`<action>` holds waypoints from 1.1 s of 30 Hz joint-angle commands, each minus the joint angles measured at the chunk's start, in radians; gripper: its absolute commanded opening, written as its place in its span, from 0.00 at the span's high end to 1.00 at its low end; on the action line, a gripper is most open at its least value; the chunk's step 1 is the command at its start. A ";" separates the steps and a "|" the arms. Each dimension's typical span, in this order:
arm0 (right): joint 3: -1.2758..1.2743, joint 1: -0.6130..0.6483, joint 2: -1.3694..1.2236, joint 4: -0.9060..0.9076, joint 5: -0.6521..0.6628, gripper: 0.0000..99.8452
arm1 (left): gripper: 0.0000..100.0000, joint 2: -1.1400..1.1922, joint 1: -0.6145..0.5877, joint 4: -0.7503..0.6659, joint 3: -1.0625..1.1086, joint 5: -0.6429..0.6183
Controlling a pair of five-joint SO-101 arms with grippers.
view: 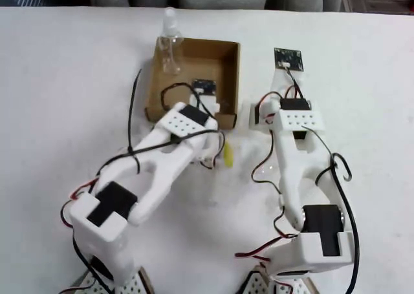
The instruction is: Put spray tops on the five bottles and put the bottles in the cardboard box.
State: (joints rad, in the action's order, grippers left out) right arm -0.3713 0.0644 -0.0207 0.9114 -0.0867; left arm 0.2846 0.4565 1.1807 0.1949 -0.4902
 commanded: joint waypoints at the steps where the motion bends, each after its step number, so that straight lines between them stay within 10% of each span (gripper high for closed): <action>1: 0.049 -0.007 0.002 -0.016 0.014 0.90 | 0.67 0.013 0.008 0.061 -0.092 0.061; 15: 0.049 -0.005 0.002 -0.016 0.014 0.90 | 0.67 0.191 0.013 0.071 -0.235 0.094; 21: 0.049 -0.005 0.002 -0.016 0.014 0.90 | 0.98 0.186 0.015 0.072 -0.236 0.101; 33: 0.046 0.010 0.002 -0.016 0.015 0.90 | 0.98 -0.058 0.028 0.209 -0.173 0.103</action>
State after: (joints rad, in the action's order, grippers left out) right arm -0.3713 0.0644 -0.0207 0.9114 -0.0836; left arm 0.3966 0.4918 1.3663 0.0031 -0.3982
